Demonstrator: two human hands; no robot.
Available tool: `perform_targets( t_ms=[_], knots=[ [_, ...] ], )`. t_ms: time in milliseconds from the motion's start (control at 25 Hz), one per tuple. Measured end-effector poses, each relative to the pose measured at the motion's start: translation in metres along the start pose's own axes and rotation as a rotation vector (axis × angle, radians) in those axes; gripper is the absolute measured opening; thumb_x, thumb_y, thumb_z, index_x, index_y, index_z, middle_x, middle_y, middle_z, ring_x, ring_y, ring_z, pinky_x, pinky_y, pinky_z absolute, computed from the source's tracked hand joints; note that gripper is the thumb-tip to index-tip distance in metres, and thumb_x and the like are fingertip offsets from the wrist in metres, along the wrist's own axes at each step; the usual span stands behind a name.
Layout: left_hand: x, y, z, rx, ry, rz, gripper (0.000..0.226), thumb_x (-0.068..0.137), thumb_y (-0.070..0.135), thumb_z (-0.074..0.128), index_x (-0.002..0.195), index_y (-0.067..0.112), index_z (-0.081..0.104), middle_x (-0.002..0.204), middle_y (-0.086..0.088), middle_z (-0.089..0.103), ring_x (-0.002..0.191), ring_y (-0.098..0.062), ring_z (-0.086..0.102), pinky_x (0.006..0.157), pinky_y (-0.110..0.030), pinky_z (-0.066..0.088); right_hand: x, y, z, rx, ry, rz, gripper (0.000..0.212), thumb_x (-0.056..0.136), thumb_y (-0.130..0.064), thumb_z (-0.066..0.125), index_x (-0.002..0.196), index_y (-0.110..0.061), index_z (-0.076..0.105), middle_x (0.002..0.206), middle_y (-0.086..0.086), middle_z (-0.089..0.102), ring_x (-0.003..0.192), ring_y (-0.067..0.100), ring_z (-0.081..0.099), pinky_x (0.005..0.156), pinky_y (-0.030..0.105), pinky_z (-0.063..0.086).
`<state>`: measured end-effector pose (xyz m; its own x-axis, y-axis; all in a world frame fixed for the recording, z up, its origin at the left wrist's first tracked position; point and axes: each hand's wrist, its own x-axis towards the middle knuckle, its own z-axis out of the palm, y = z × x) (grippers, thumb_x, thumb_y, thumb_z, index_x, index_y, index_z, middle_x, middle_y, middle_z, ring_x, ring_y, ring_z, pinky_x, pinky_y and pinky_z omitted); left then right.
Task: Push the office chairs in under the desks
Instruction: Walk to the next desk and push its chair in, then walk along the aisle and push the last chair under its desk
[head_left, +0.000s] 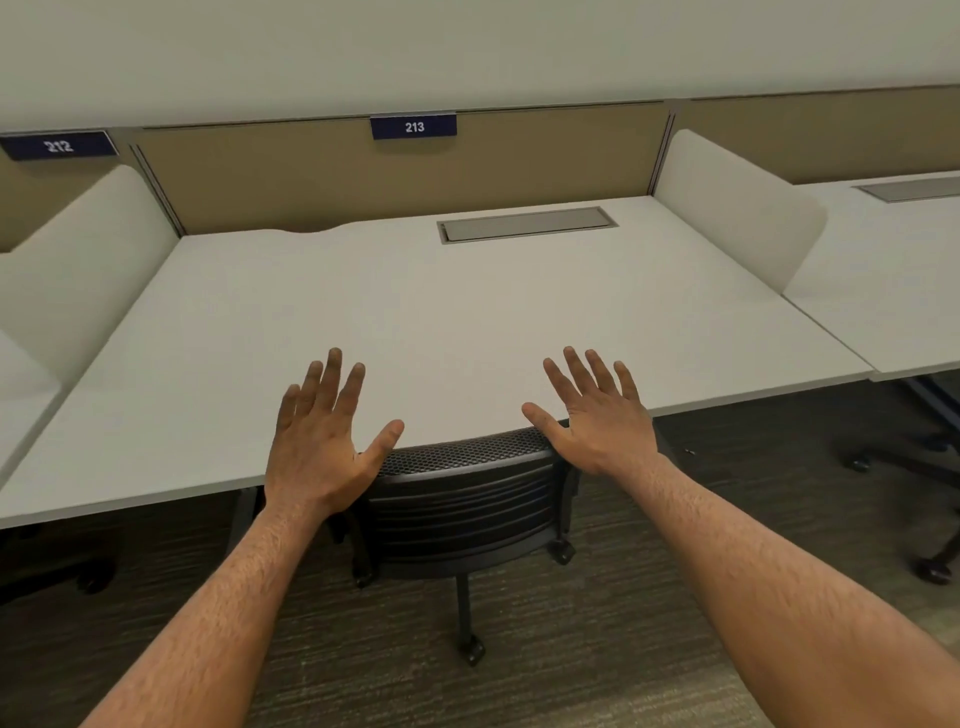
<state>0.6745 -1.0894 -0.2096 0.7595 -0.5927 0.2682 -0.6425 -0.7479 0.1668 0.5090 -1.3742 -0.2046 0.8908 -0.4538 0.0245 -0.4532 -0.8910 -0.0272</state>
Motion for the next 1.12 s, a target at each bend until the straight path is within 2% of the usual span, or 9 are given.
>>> perform_targets(
  t_ms=[360, 480, 640, 840, 1000, 1120],
  knots=[
    [0.000, 0.003, -0.002, 0.024, -0.030, 0.032, 0.099, 0.082, 0.085, -0.002, 0.160, 0.025, 0.007, 0.165, 0.006, -0.016, 0.152, -0.013, -0.015, 0.124, -0.042, -0.004, -0.002, -0.002, -0.001, 0.011, 0.015, 0.002, 0.085, 0.085, -0.081, -0.004, 0.157, -0.035, -0.007, 0.165, -0.007, -0.015, 0.150, 0.014, -0.019, 0.120, 0.046, -0.014],
    [-0.005, 0.038, -0.006, -0.065, -0.015, 0.130, 0.100, 0.081, 0.085, -0.001, 0.160, 0.023, 0.009, 0.166, 0.005, -0.011, 0.152, -0.012, -0.016, 0.124, -0.041, -0.004, -0.008, -0.005, -0.005, 0.151, 0.097, -0.008, 0.085, 0.087, -0.079, 0.001, 0.158, -0.033, -0.002, 0.166, -0.007, -0.009, 0.150, 0.011, -0.015, 0.121, 0.042, -0.012],
    [-0.004, 0.119, 0.008, -0.226, -0.053, 0.326, 0.092, 0.088, 0.079, 0.007, 0.159, 0.022, 0.015, 0.167, 0.006, -0.003, 0.152, -0.009, -0.012, 0.124, -0.038, -0.005, -0.025, 0.008, -0.017, 0.264, 0.237, 0.019, 0.083, 0.091, -0.075, 0.009, 0.158, -0.026, 0.012, 0.167, -0.003, 0.006, 0.152, 0.011, -0.005, 0.122, 0.041, -0.009],
    [-0.005, 0.221, 0.039, -0.222, -0.154, 0.577, 0.089, 0.090, 0.076, 0.005, 0.159, 0.021, 0.016, 0.167, 0.003, -0.001, 0.153, -0.012, -0.010, 0.124, -0.040, -0.006, -0.100, 0.083, -0.003, 0.199, 0.283, 0.203, 0.079, 0.095, -0.070, 0.013, 0.156, -0.020, 0.023, 0.164, 0.001, 0.020, 0.152, 0.016, 0.006, 0.123, 0.041, -0.002],
    [-0.021, 0.316, 0.060, -0.228, -0.226, 0.775, 0.086, 0.092, 0.074, 0.006, 0.159, 0.020, 0.016, 0.167, 0.001, 0.003, 0.153, -0.013, -0.008, 0.123, -0.038, -0.008, -0.194, 0.158, 0.016, 0.182, 0.257, 0.486, 0.079, 0.095, -0.069, 0.016, 0.155, -0.018, 0.027, 0.163, 0.003, 0.025, 0.152, 0.017, 0.011, 0.123, 0.041, 0.001],
    [-0.051, 0.400, 0.074, -0.247, -0.279, 0.937, 0.085, 0.093, 0.073, 0.008, 0.159, 0.020, 0.018, 0.167, 0.002, 0.003, 0.153, -0.013, -0.008, 0.121, -0.034, -0.014, -0.276, 0.210, 0.020, 0.153, 0.249, 0.699, 0.084, 0.092, -0.072, 0.010, 0.155, -0.019, 0.026, 0.162, 0.002, 0.026, 0.151, 0.017, 0.012, 0.122, 0.039, 0.000]
  ],
)
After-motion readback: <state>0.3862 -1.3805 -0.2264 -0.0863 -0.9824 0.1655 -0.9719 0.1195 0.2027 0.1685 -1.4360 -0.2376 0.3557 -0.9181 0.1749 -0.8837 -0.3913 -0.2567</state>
